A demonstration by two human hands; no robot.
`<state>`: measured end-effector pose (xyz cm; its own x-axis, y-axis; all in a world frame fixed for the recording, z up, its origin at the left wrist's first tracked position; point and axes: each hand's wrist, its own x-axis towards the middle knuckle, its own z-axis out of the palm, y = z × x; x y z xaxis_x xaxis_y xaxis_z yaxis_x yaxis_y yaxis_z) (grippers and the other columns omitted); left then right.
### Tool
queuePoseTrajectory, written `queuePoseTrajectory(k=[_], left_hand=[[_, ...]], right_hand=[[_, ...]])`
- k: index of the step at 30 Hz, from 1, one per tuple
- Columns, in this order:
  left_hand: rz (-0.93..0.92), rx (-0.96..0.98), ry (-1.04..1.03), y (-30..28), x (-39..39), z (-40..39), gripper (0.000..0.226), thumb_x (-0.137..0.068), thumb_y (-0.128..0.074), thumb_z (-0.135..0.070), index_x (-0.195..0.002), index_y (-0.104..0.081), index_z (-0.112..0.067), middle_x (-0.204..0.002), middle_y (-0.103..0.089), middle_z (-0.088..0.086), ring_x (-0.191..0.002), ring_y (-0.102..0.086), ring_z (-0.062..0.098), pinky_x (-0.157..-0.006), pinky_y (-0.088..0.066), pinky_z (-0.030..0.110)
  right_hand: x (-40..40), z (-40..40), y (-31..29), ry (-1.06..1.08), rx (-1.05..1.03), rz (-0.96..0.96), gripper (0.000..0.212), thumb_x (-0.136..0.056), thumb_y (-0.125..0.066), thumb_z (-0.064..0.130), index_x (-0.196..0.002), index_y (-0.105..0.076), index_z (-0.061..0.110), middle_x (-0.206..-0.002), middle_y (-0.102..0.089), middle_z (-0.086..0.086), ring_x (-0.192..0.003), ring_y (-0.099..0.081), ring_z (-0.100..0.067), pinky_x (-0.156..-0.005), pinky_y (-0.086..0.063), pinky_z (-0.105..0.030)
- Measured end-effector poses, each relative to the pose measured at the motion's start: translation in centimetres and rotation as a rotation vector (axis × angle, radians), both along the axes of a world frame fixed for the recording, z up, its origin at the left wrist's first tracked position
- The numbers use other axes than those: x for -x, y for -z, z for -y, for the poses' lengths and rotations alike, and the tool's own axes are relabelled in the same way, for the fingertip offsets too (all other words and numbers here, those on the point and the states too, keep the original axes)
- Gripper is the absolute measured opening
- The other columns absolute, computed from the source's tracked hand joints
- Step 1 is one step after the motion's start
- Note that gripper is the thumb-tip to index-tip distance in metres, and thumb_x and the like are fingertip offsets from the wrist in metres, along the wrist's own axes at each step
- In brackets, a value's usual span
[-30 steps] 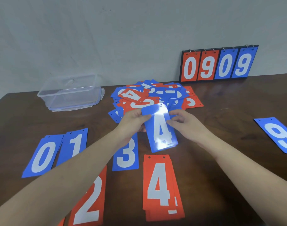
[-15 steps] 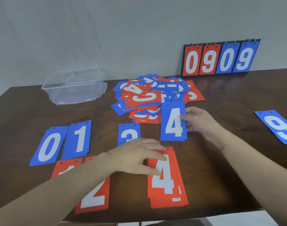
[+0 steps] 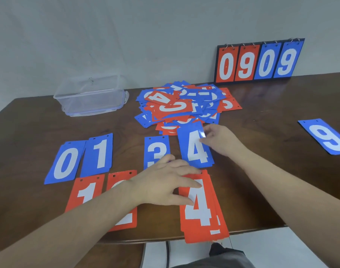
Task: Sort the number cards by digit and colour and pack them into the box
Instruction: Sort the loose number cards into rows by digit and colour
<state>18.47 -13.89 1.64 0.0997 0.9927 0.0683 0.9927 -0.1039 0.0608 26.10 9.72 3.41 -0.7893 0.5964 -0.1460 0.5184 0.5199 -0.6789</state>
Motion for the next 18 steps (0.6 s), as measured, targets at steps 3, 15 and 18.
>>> queuePoseTrajectory(k=[3,15,18], left_hand=[[0.113,-0.104,-0.107,-1.1,0.8,-0.1,0.042,-0.095,-0.049,-0.064,-0.125,-0.065,-0.038,-0.15,-0.046,-0.013,-0.133,-0.044,0.01,-0.108,-0.029,0.039],[0.29,-0.162,-0.559,-1.3,8.1,-3.4,0.028,-0.099,-0.059,-0.031,-0.126,-0.063,-0.025,-0.135,-0.057,-0.01,-0.122,-0.053,0.011,-0.102,-0.047,0.038],[0.349,-0.17,-0.658,-1.6,9.7,-5.2,0.032,-0.099,-0.058,-0.028,-0.131,-0.059,-0.025,-0.132,-0.058,-0.008,-0.117,-0.056,0.013,-0.099,-0.048,0.036]], right_hand=[[0.2,0.0,0.9,-0.025,-0.249,0.107,0.028,-0.09,-0.071,0.04,-0.113,-0.062,0.027,-0.104,-0.064,0.008,-0.099,-0.06,-0.015,-0.075,-0.049,-0.03],[0.3,-3.0,0.6,-0.027,-0.112,-0.024,0.023,-0.096,-0.064,0.038,-0.116,-0.055,0.032,-0.102,-0.061,0.009,-0.09,-0.06,-0.009,-0.068,-0.049,-0.022],[0.8,-4.2,0.4,-0.025,-0.09,-0.13,0.01,-0.098,-0.062,0.03,-0.106,-0.058,0.033,-0.102,-0.062,0.008,-0.091,-0.059,-0.01,-0.064,-0.041,-0.019]])
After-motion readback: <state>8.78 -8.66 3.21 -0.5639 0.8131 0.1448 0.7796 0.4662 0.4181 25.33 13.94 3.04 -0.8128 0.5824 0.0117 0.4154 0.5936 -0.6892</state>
